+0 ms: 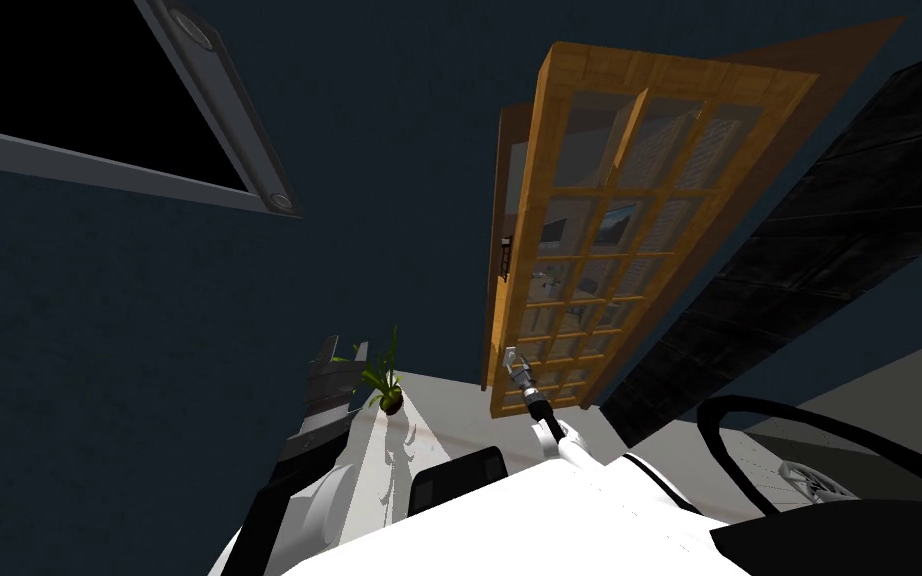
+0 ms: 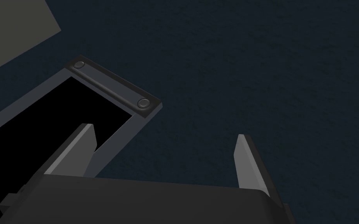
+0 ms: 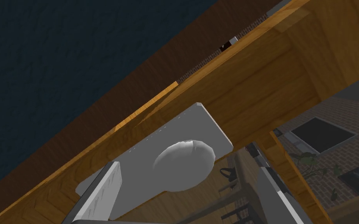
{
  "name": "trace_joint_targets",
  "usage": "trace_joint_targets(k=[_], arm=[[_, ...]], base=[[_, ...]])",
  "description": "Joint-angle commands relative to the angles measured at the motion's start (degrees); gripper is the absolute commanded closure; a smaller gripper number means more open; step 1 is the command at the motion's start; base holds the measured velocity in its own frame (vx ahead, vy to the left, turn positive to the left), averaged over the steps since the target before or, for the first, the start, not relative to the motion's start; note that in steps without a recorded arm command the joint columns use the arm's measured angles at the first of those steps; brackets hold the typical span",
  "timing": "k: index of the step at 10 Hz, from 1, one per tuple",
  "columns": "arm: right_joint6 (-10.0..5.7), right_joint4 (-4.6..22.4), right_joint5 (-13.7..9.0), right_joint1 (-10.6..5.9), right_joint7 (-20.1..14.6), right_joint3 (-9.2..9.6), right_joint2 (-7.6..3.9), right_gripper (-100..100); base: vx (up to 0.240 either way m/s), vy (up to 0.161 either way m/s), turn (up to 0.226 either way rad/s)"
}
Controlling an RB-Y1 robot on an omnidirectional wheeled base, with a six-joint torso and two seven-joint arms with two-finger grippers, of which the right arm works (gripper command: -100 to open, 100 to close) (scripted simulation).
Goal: Pull the door open
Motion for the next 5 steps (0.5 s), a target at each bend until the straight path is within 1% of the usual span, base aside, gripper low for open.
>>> trace_joint_targets(k=[1,3,4,5], arm=[[0.39,-0.3,-0.5,-0.07,-2.0,0.06,0.18,-100],[0.82,-0.1,-2.0,-0.62,-5.7,0.28,0.83,-100],[0.82,-0.1,-2.0,-0.62,-6.6,0.28,0.83,-100],[1.04,0.0,-2.8,-0.9,-8.7,0.39,1.17,-100]], base=[[-0.06,-0.019,0.026],[-0.071,-0.014,0.059],[-0.059,-0.026,0.027],[-0.066,-0.024,0.052]])
